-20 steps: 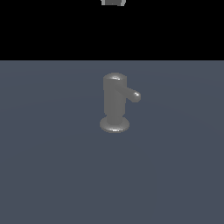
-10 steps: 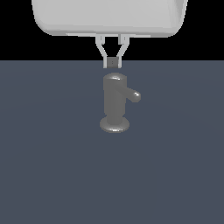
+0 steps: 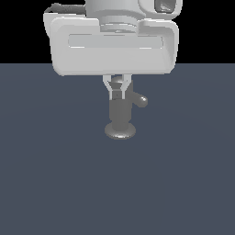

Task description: Turn on the faucet by rotating a designated handle.

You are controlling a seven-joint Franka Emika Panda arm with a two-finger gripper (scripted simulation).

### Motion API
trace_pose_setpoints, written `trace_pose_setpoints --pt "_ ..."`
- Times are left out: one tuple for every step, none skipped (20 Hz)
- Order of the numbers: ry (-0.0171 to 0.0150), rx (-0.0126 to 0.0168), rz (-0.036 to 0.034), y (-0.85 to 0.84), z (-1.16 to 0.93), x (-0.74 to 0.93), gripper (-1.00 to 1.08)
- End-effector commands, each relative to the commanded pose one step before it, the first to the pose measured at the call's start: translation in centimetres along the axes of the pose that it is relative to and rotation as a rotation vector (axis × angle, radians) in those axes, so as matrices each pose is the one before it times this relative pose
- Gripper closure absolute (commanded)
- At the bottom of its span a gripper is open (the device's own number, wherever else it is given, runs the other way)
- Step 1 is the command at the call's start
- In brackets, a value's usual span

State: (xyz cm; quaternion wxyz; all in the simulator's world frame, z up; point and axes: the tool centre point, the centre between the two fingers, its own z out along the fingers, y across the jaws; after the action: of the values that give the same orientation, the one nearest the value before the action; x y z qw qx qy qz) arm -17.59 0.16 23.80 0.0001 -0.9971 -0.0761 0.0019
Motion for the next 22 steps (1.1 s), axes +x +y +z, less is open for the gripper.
trace_pose_setpoints --pt "0.00234 -0.00043 -0.00604 0.025 0.805 0.375 1.08" --pt "0.00039 -0.00007 -0.00178 0.003 0.233 0.108 1.08" --pt "0.00029 -0.00005 -0.00135 0.009 0.198 0.093 1.08" --pt "0.00029 -0.00005 -0.00135 -0.002 0.160 0.077 1.08" --pt "0.00021 -0.00003 -0.00095 0.002 0.124 0.060 1.08" --pt "0.00015 -0.00002 -0.00067 0.001 0.088 0.043 1.08" --pt "0.00000 0.00000 0.00000 0.017 0.056 0.025 1.08" --pt "0.00000 0.00000 0.00000 0.006 0.019 0.008 1.08" --pt "0.00000 0.00000 0.00000 0.000 0.000 0.000 1.08" --pt "0.00000 0.00000 0.00000 0.000 0.000 0.000 1.08" --pt "0.00000 0.00000 0.00000 0.000 0.000 0.000 1.08" --pt "0.00000 0.00000 0.00000 -0.010 -0.028 -0.028 1.08" --pt "0.00000 0.00000 0.00000 0.485 0.000 0.081 1.08" --pt "0.00000 0.00000 0.00000 0.484 0.000 0.081 1.08" --pt "0.00000 0.00000 0.00000 0.483 0.000 0.081 1.08" --pt "0.00000 0.00000 0.00000 0.481 0.000 0.081 1.08" --pt "0.00000 0.00000 0.00000 0.480 0.000 0.081 1.08" --pt "0.00000 0.00000 0.00000 0.478 0.000 0.081 1.08" --pt "0.00000 0.00000 0.00000 0.477 0.000 0.080 1.08" --pt "0.00000 0.00000 0.00000 0.475 0.000 0.080 1.08" --pt "0.00000 0.00000 0.00000 0.474 0.000 0.080 1.08" --pt "0.00000 0.00000 0.00000 0.472 0.000 0.080 1.08"
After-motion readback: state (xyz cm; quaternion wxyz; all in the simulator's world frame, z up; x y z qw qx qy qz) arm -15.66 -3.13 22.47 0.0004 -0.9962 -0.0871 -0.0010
